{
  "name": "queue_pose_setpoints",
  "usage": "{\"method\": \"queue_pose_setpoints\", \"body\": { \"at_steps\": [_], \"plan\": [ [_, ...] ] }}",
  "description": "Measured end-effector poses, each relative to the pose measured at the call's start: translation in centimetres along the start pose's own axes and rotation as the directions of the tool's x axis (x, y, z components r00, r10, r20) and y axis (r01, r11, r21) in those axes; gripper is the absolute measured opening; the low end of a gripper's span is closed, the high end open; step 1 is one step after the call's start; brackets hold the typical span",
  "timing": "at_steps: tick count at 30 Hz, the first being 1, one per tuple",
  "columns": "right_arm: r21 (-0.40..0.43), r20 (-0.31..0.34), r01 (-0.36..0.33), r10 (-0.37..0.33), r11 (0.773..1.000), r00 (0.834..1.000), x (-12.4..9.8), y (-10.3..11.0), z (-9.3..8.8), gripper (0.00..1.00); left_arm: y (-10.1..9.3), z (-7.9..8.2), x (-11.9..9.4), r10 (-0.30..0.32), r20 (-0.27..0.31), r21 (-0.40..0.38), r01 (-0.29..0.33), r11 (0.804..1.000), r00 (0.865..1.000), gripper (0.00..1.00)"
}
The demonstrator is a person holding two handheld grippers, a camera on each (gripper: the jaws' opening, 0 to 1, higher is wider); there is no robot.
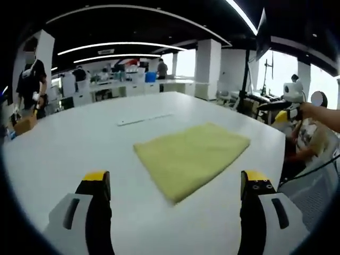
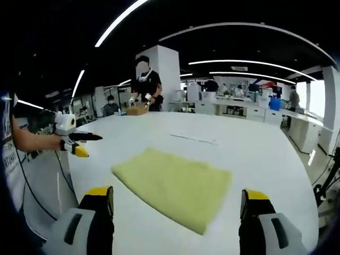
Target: Fold the garment on the visible template until the final outline fits inside the template.
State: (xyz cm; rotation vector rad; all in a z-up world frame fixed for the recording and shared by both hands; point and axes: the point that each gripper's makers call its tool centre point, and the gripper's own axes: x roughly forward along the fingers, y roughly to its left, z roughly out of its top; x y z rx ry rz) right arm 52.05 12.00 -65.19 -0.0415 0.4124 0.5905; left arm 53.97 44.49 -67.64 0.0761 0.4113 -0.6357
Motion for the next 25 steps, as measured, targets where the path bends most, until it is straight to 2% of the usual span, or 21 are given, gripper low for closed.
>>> {"method": "queue_pose_setpoints", "body": {
  "at_steps": [7,10,16,19,25],
  "plan": [
    [0.012,0.023,0.000,0.000,1.000,1.000,0.0,0.2,0.3,0.99,0.0,-0.2,-0.2,-0.001,0.000,0.003,0.001,1.000,1.000,0.99],
    [0.024,0.052,-0.010,0.008,1.000,0.999,-0.1,0.4,0.8,0.99,0.0,-0.2,-0.3,0.000,-0.001,0.000,0.000,1.000,1.000,0.99],
    [0.026,0.055,-0.020,0.019,0.999,0.998,0.0,0.5,0.6,0.99,0.1,-0.4,-0.4,0.010,-0.002,0.020,-0.010,1.000,1.000,0.99],
    [0.037,0.066,-0.046,0.043,0.998,0.997,0.0,1.0,0.7,0.99,0.0,-0.6,-0.4,0.008,-0.003,0.013,-0.008,1.000,1.000,0.99],
    [0.044,0.066,-0.055,0.052,0.997,0.996,0.1,1.2,0.6,0.99,0.0,-0.7,-0.5,0.010,-0.008,0.008,-0.010,1.000,1.000,0.99]
  ]
}}
